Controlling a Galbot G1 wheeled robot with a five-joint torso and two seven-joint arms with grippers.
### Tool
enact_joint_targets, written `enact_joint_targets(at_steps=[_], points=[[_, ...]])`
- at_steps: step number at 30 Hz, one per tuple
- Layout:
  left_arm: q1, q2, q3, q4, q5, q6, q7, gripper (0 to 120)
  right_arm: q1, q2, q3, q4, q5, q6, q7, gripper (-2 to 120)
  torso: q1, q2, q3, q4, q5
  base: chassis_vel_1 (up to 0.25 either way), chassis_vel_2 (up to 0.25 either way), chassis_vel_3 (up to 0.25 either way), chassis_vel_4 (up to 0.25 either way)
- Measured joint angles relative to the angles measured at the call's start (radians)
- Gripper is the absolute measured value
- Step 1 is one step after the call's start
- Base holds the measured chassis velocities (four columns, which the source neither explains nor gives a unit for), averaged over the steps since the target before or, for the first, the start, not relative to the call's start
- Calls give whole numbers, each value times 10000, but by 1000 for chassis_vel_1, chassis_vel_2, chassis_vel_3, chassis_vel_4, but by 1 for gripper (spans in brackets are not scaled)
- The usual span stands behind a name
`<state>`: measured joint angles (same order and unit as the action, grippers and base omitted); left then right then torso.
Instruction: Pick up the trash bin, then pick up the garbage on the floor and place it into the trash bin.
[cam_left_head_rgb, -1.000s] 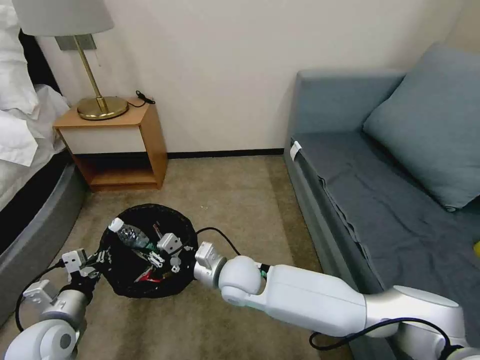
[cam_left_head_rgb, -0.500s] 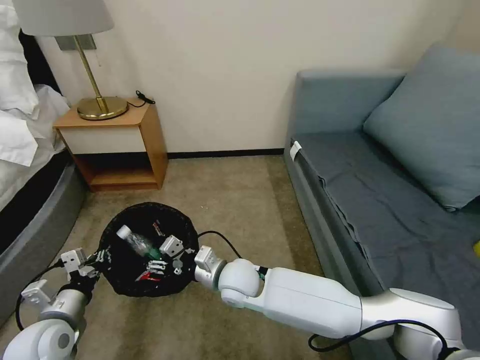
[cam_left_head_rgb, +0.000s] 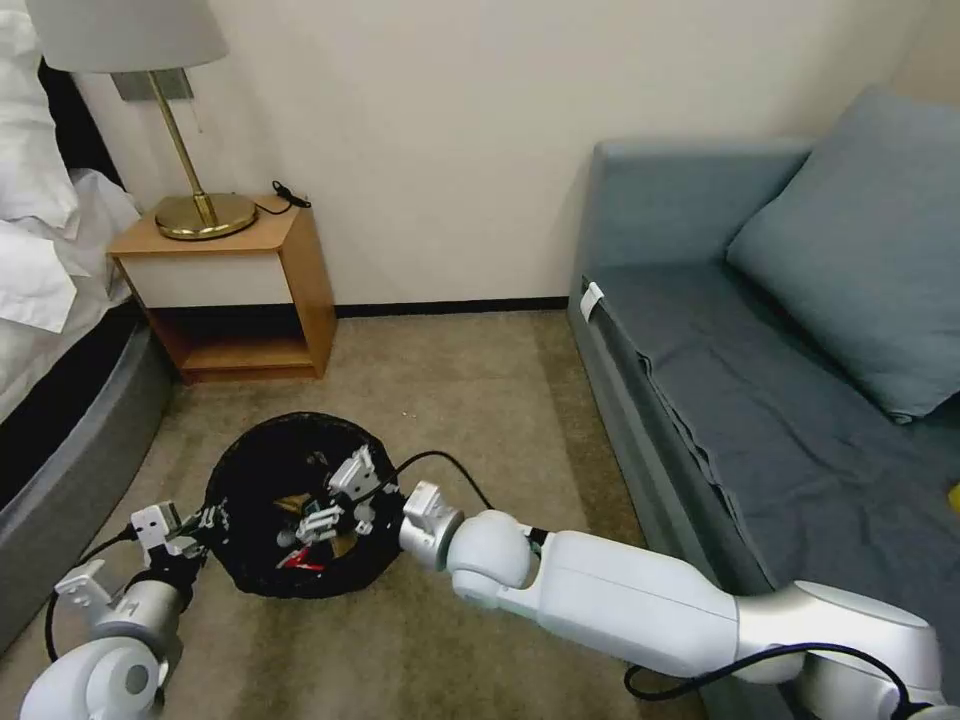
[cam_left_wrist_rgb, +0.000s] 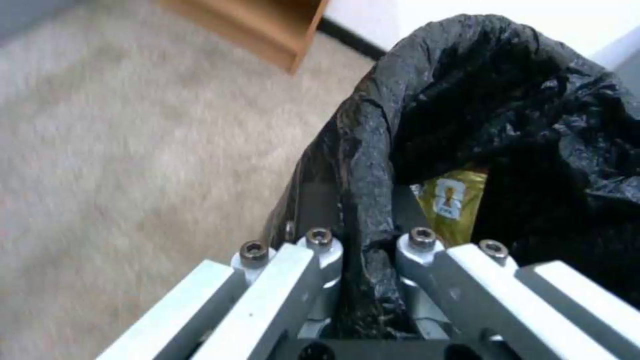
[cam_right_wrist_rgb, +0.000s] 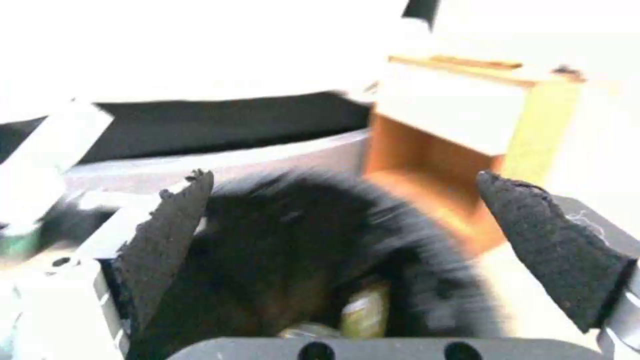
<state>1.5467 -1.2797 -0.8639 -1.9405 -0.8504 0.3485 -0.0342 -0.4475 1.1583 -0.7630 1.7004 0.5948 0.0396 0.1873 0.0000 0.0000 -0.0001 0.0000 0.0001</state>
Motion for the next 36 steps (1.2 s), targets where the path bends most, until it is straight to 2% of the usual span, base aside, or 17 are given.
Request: enact_joint_targets(at_steps=[4, 5, 6, 7, 8, 11, 12, 15, 17, 19, 26, 30, 34, 36], points=[[-129, -68, 75, 344, -396, 215, -324, 4, -709, -427, 903, 632, -511, 89, 1249, 100, 0, -1, 0, -1, 1, 0, 0, 0, 0], [-129, -68, 75, 344, -396, 215, -324, 4, -709, -427, 903, 632, -511, 89, 1249, 100, 0, -1, 0, -1, 1, 0, 0, 0, 0], [-166, -68, 93, 460, -425, 238, -354, 4, -948, -563, 1148, 850, -588, 48, 1749, 100, 0, 0, 0, 1, 2, 0, 0, 0, 0], [-197, -71, 115, 575, -425, 243, -368, 4, -1215, -761, 1404, 1115, -642, -86, 2250, 100, 0, 0, 0, 3, 1, 0, 0, 0, 0], [-197, -71, 115, 575, -425, 243, -368, 4, -1215, -761, 1404, 1115, -642, -86, 2250, 100, 0, 0, 0, 3, 1, 0, 0, 0, 0], [-251, -72, 168, 863, -391, 241, -346, 4, -2034, -1309, 2150, 1740, -660, -524, 3216, 100, 0, 0, 0, -1, 1, 0, 0, 0, 0], [-251, -72, 168, 863, -391, 241, -346, 4, -2034, -1309, 2150, 1740, -660, -524, 3216, 100, 0, 0, 0, -1, 1, 0, 0, 0, 0], [-223, -70, 198, 1049, -331, 160, -249, 4, -3276, -1854, 3081, 2321, -848, -742, 3807, 100, 0, 0, 0, -1, 1, 0, 0, 0, 0], [-213, -74, 205, 1062, -312, 139, -233, 4, -3417, -1903, 3167, 2393, -878, -747, 3879, 100, -1, 0, -1, -1, 2, 0, 0, 0, 0], [-151, -125, 288, 1100, -155, 48, -168, 4, -4217, -2113, 3701, 2875, -947, -816, 4273, 100, 0, 0, 0, -1, 1, 0, 0, 0, 0], [-161, -275, 543, 1144, 88, -50, -160, 4, -5633, -2263, 4961, 3830, -1175, -913, 4482, 100, 0, 2, -1, 1, 5, 0, 0, 0, 0], [-116, -336, 599, 1175, 217, -173, -85, 4, -6705, -2289, 5565, 4344, -1654, -865, 4398, 100, -1, 3, -1, 2, 4, 0, 0, 0, 0], [156, -467, 576, 1043, 333, -260, -52, 4, -8421, -2122, 6439, 4912, -2674, -630, 4050, 100, -1, 3, -1, 0, 4, 0, 0, 0, 0], [240, -497, 571, 958, 348, -260, -66, 4, -8731, -2065, 6597, 4994, -2889, -575, 3967, 100, -1, 3, -1, 1, 0, 0, 0, 0, 0]])
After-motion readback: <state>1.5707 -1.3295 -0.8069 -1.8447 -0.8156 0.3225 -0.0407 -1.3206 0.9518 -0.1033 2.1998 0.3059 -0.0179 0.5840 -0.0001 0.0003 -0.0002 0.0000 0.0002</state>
